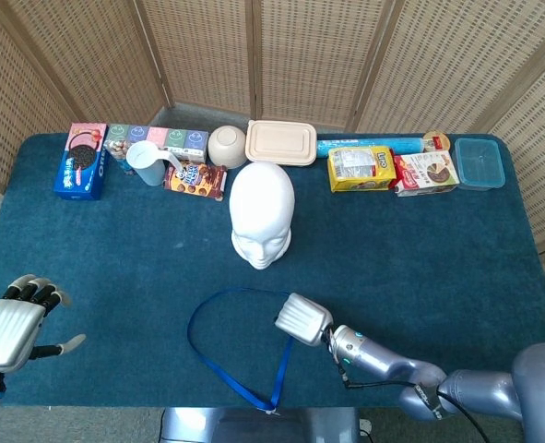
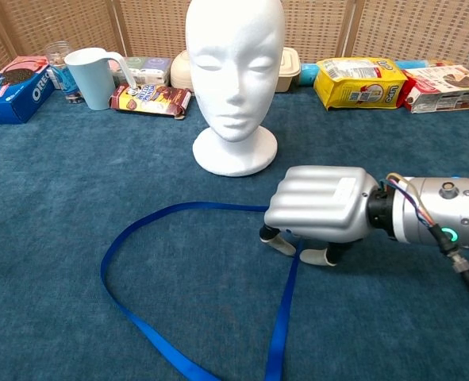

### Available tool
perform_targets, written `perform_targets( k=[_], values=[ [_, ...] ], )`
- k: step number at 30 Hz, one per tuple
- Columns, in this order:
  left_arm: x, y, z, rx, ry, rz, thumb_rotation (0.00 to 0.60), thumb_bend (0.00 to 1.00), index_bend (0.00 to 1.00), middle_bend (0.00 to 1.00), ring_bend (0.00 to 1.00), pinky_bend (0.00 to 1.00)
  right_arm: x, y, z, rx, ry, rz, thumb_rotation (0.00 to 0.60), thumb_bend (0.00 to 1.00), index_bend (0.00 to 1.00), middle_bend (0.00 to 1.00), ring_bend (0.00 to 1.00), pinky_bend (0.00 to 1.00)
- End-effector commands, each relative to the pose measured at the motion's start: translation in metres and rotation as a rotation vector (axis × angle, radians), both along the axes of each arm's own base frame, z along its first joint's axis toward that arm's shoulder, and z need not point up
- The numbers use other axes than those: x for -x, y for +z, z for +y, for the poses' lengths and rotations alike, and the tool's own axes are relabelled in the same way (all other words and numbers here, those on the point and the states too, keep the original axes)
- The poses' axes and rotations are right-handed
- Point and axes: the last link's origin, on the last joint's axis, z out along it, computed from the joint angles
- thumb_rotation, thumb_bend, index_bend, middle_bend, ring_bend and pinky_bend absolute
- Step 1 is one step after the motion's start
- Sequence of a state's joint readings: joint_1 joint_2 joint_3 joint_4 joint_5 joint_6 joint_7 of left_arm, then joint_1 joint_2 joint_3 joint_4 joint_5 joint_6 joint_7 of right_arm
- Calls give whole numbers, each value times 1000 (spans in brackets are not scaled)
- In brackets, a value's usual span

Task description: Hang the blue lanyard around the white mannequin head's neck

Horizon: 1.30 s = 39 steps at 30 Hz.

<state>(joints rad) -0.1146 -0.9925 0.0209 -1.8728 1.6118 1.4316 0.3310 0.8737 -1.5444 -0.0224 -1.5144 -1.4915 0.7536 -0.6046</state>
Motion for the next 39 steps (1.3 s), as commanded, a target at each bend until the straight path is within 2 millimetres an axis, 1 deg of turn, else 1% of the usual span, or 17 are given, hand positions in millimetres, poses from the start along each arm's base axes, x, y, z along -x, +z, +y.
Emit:
perform_targets(
  k=[1, 14, 30, 35, 39],
  values=[
    [-1, 0, 0, 1, -3, -1, 355, 88, 425, 394, 258, 192, 1, 1, 1, 1, 1, 4, 600, 434, 522, 933, 1000, 1000],
    [-4, 1, -1, 8, -8, -5, 355, 88, 424, 395, 258, 192, 6, 4, 6, -1, 31, 30, 600, 443, 536, 933, 1000, 1000],
    [-4, 1, -1, 18, -4, -6, 351, 88, 423, 394, 258, 192, 0, -1, 6, -12, 28, 13, 600, 436, 543, 933, 1000, 1000],
    [-3, 1, -1, 19, -3, -6, 352, 88, 423, 395, 258, 192, 0, -3, 6, -11, 30, 13, 600, 437, 559, 933, 1000, 1000],
    [-3, 1, -1, 20, -2, -6, 351, 88, 423, 395, 258, 192, 1, -4, 6, -12, 26, 12, 600, 441, 592, 934, 1000, 1000]
  ],
)
